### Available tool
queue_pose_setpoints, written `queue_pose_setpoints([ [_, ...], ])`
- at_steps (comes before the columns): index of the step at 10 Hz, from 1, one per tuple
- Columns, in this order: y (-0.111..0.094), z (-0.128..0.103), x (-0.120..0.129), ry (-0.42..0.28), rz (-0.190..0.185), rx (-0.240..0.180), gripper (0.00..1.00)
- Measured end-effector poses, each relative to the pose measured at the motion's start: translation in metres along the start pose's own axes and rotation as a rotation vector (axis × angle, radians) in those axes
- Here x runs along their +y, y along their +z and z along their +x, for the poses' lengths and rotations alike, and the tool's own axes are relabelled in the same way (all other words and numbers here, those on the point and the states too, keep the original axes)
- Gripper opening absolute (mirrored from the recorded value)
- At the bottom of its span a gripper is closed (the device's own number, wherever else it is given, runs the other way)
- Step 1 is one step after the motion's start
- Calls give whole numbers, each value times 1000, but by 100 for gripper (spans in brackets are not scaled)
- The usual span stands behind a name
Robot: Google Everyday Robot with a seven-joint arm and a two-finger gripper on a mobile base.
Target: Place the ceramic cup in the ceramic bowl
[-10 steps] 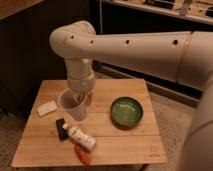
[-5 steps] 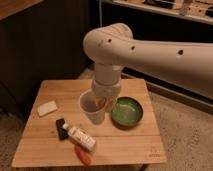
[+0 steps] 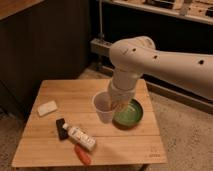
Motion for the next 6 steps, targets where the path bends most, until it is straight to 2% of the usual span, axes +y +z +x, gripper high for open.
queue_pose_setpoints([
  [3, -9, -4, -14, 38, -3, -27, 0],
  [6, -19, 10, -30, 106, -16, -56, 0],
])
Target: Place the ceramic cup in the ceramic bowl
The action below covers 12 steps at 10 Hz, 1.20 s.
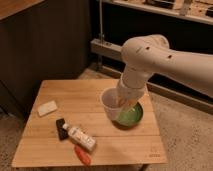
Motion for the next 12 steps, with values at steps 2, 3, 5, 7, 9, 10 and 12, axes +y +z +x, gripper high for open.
queue_pose_setpoints([
  [2, 1, 11, -15, 43, -19, -10, 0],
  [3, 7, 17, -22, 64, -31, -11, 0],
  [5, 14, 27, -30, 91, -51, -13, 0],
  [7, 20, 36, -38, 101, -45, 3, 0],
  [9, 18, 36, -26, 61, -18, 23, 0],
  [10, 11, 34, -11, 40, -8, 23, 0],
  [12, -16, 32, 12, 20, 13, 19, 0],
])
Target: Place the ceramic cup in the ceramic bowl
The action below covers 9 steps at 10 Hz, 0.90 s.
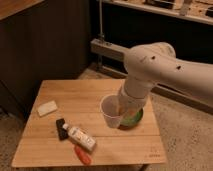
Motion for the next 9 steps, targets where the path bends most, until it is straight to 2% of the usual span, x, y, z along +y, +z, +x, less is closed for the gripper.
queue_pose_setpoints([
  [1, -27, 3, 5, -4, 21, -4, 0],
  [3, -63, 9, 2, -3, 50, -12, 0],
  [5, -117, 21, -6, 4, 93, -32, 0],
  [7, -148, 30, -18, 34, 120, -49, 0],
  [9, -166, 40, -32, 74, 130, -60, 0],
])
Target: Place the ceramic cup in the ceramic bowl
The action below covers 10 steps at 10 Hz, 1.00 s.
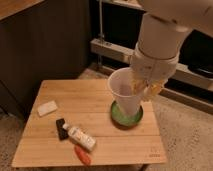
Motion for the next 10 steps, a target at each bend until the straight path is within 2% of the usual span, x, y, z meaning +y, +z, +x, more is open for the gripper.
queue_pose_setpoints([
  [3, -8, 13, -30, 76, 1, -12, 0],
  [5, -8, 20, -48, 124, -28, -33, 0],
  [10, -4, 21, -61, 162, -33, -37, 0],
])
